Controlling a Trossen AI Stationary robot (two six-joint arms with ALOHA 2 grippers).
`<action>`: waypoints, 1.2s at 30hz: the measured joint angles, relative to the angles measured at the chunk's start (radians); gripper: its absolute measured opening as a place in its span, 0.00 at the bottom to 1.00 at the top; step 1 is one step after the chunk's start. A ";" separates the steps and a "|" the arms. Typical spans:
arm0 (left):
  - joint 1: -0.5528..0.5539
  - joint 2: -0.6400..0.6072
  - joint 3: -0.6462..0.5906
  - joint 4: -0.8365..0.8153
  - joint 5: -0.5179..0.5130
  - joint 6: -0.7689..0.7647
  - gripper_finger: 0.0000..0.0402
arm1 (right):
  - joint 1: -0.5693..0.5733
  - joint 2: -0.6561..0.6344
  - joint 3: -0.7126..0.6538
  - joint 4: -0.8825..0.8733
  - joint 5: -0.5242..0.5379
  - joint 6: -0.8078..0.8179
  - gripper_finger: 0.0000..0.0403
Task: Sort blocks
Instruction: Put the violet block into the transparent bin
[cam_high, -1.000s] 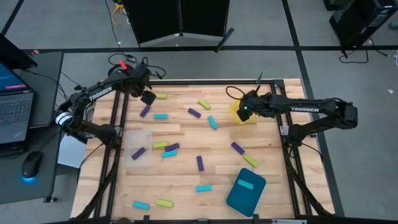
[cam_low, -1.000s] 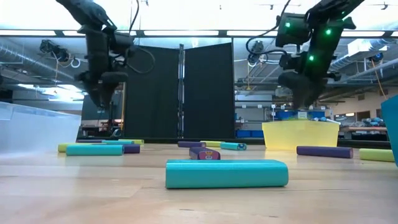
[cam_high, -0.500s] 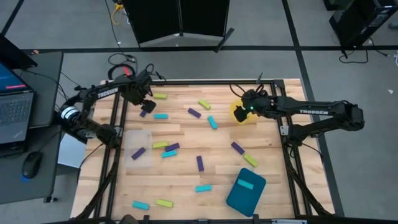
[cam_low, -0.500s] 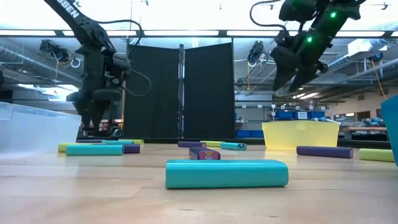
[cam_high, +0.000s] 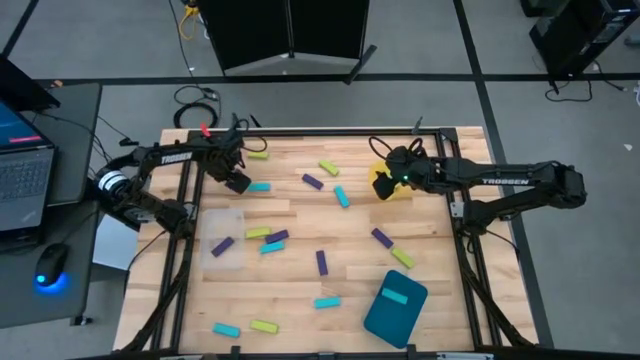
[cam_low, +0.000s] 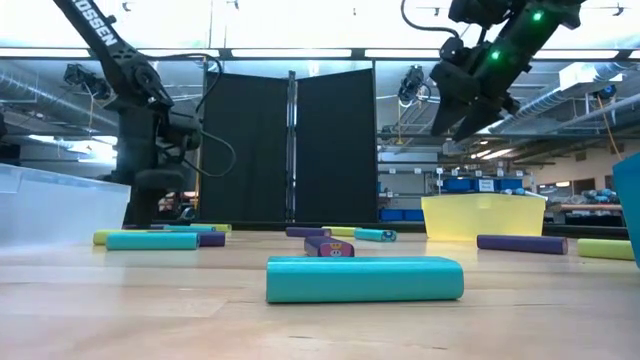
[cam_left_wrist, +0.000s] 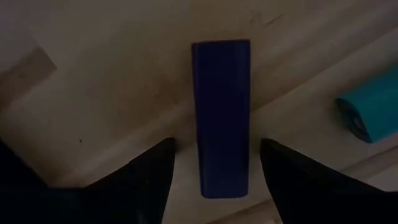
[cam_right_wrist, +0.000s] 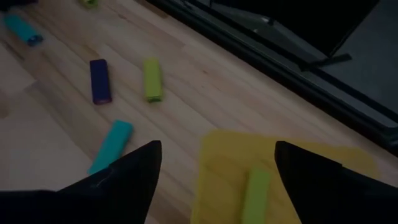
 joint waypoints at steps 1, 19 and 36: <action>-0.007 0.000 -0.001 0.004 -0.011 -0.002 0.61 | 0.002 0.000 0.000 0.001 0.001 0.000 0.80; -0.012 -0.002 0.005 0.006 -0.032 0.035 0.24 | 0.065 0.000 0.000 0.032 0.002 0.011 0.79; -0.333 -0.469 0.134 -0.418 0.066 -0.006 0.24 | 0.149 0.113 0.001 0.351 -0.050 -0.125 0.74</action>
